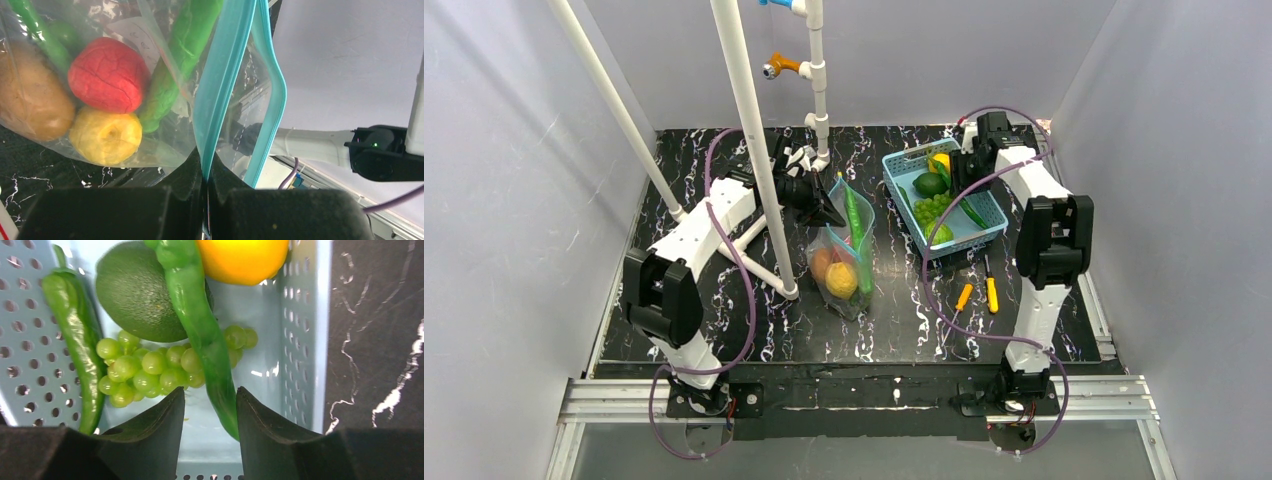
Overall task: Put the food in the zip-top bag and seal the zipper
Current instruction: Pick up the fake vegetable from the bin.
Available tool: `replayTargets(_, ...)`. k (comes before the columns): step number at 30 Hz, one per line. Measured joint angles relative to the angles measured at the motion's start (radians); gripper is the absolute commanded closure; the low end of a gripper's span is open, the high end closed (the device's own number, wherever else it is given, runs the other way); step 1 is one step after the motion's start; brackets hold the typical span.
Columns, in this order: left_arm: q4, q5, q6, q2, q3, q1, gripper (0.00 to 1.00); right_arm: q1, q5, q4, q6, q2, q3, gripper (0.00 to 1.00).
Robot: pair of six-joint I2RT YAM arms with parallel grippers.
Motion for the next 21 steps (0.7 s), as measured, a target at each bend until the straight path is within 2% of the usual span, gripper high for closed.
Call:
replayTargets(5, -0.019, -0.004, 0.013, -0.025, -0.011, 0.000, 1.00, 0.000, -0.023, -0.010, -0.024, 0.074, 0.007, 0.62)
replayTargets(6, -0.023, -0.004, 0.014, -0.027, -0.014, 0.000, 1.00, 0.000, -0.028, -0.009, -0.026, 0.074, 0.007, 0.68)
replayTargets(7, -0.026, -0.004, 0.014, -0.027, -0.015, 0.000, 1.00, 0.000, -0.034, -0.009, -0.028, 0.074, 0.012, 0.78)
replayTargets(12, -0.035, -0.011, 0.017, -0.037, -0.032, 0.000, 1.00, 0.000, -0.016, -0.005, -0.015, 0.037, 0.022, 0.99)
replayTargets(16, -0.037, -0.015, 0.017, -0.047, -0.032, 0.000, 1.00, 0.000, -0.030, 0.010, 0.067, -0.190, 0.056, 0.99)
replayTargets(18, -0.037, -0.019, 0.017, -0.052, -0.036, 0.000, 1.00, 0.000, -0.097, 0.043, 0.158, -0.298, 0.063, 0.99)
replayTargets(21, -0.035, -0.019, 0.016, -0.057, -0.048, 0.000, 1.00, 0.008, -0.211, 0.154, 0.306, -0.394, -0.025, 0.99)
